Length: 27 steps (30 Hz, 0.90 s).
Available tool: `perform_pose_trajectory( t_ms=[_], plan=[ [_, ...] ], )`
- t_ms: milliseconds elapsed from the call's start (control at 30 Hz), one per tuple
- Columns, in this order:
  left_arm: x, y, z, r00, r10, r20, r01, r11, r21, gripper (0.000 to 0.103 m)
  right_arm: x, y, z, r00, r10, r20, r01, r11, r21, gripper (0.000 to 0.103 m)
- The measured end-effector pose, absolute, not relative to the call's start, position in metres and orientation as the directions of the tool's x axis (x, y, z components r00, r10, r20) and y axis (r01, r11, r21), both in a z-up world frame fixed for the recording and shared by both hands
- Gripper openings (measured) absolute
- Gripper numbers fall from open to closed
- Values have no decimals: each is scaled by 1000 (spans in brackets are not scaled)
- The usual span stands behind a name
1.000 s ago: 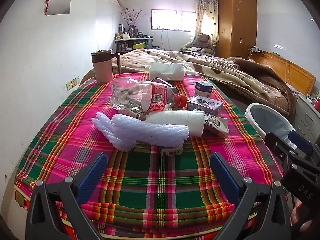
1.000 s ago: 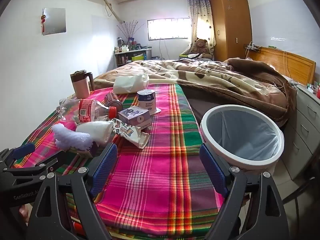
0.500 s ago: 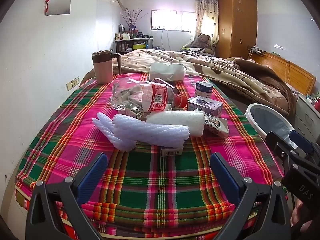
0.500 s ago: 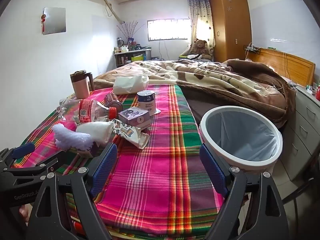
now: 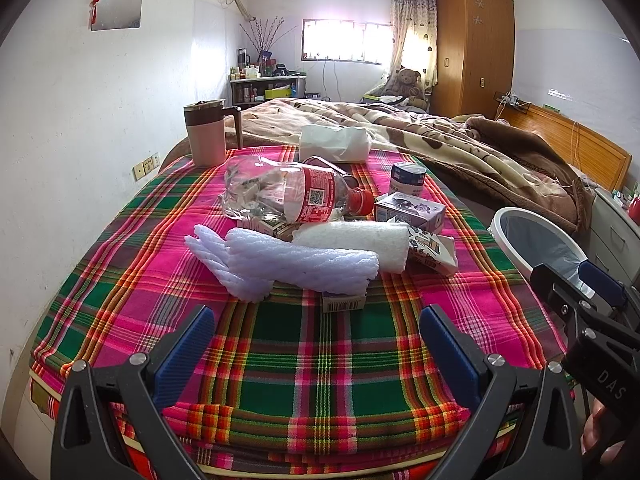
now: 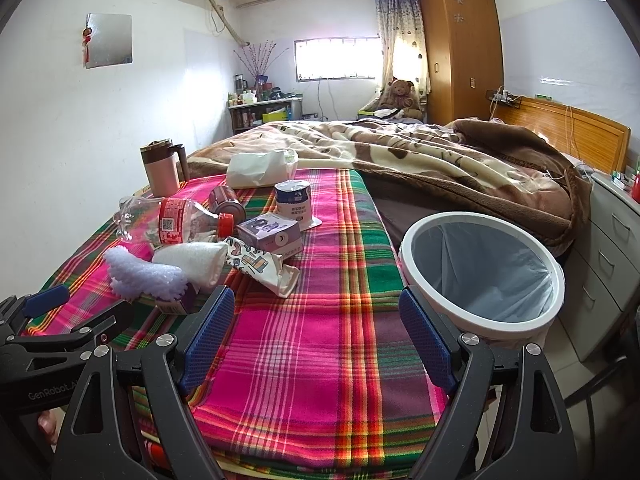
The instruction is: Collect trash
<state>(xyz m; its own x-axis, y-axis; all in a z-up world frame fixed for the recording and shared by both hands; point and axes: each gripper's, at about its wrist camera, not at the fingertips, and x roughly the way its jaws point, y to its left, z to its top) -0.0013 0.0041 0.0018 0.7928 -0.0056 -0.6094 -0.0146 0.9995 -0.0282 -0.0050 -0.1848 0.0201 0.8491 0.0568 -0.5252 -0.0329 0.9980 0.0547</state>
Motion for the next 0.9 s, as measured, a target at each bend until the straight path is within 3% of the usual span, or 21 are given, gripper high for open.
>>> perform_pose_trajectory(
  t_ms=[900],
  plan=[
    [-2, 6, 4, 794, -6, -608, -16, 999, -30, 103, -6, -184, 22, 850, 54, -525, -33, 998, 49, 86]
  ],
)
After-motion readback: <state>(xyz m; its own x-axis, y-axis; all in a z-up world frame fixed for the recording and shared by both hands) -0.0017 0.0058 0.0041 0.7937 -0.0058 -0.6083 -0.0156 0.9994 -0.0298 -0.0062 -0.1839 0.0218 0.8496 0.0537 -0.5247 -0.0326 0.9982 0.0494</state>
